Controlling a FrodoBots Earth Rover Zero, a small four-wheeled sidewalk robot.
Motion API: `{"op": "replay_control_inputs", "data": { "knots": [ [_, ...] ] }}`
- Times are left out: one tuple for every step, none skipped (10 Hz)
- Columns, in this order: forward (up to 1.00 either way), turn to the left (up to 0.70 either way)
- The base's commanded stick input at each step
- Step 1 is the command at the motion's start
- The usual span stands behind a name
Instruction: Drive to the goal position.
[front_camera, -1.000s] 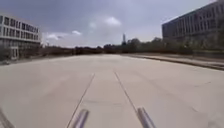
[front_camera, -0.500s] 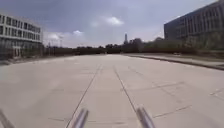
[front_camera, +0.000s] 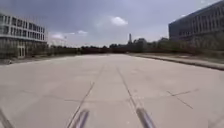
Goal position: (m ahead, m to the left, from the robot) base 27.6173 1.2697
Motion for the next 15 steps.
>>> {"op": "replay_control_inputs", "data": {
  "knots": [
    [0.70,0.00],
    [0.70,0.00],
    [0.70,0.00],
    [0.70,0.00],
    [0.70,0.00],
    [0.70,0.00],
    [0.70,0.00],
    [0.70,0.00],
    [0.70,0.00],
    [0.70,0.00],
    [0.70,0.00],
    [0.70,0.00],
    [0.70,0.00],
    [0.70,0.00],
    [0.70,0.00]
  ]
}}
